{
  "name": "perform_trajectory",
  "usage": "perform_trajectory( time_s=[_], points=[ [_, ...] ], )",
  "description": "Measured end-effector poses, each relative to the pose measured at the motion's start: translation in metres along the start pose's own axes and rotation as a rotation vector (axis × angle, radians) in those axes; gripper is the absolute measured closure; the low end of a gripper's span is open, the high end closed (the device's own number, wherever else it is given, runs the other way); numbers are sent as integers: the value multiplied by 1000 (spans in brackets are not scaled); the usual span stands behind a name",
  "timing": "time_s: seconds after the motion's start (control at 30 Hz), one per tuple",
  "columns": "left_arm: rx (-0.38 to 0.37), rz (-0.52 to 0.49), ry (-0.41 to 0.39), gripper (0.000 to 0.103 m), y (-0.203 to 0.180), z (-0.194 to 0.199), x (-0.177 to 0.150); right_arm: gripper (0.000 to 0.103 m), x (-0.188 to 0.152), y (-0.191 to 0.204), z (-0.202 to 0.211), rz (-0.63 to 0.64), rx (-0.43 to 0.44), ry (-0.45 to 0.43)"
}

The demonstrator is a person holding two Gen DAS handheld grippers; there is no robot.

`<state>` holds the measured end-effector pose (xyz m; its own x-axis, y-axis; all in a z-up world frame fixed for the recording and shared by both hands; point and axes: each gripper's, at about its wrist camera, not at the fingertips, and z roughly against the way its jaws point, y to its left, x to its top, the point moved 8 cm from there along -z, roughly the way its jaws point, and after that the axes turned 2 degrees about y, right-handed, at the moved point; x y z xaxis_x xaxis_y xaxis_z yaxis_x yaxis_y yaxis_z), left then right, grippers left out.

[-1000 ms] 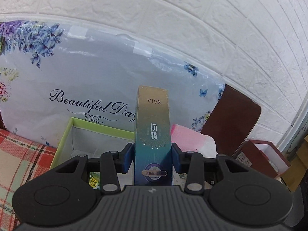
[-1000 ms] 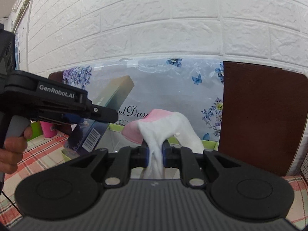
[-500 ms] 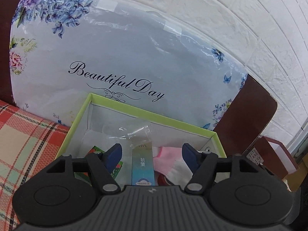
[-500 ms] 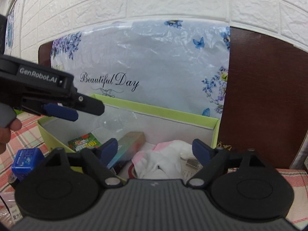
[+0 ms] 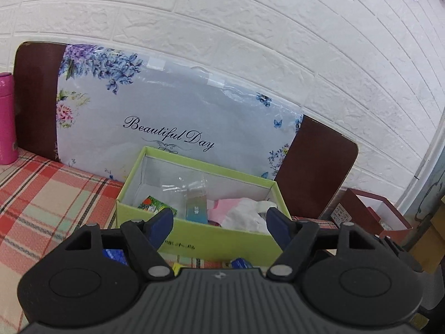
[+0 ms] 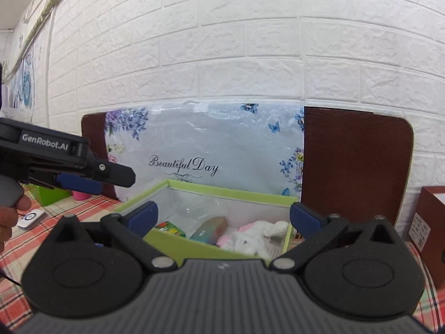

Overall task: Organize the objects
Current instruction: 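Withdraw both tools from the green box back toward the table, then grasp the gold box with right tool while left tool grasps yellow medicine box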

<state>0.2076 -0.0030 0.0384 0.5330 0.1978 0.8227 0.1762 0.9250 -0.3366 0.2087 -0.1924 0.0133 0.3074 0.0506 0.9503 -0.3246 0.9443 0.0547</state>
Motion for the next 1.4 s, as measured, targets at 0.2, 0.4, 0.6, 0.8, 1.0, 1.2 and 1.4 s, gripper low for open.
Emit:
perform_trajectory(
  time_s=[0.2,0.4,0.6,0.8,1.0,1.2,1.4],
  points=[
    [30,51,116,25,17,13,-65,0,-43,12,32,-97,21,59],
    [99,109,170,25,43,30,-102,0,-92,34,47,-90,53,154],
    [124,94,140,25,48,49,-103,0,-124,43,56,-91,65,227],
    [107,24,153,25,38,43,-112,2,-146,34,48,-155,47,302],
    [84,23,209,25,38,26,-133,8,-161,32,39,-186,57,342],
    [87,18,256,25,37,19,-143,38,-162,35,33,-180,37,344],
    [112,27,257,25,45,19,-145,74,-159,31,35,-180,44,336]
  ],
)
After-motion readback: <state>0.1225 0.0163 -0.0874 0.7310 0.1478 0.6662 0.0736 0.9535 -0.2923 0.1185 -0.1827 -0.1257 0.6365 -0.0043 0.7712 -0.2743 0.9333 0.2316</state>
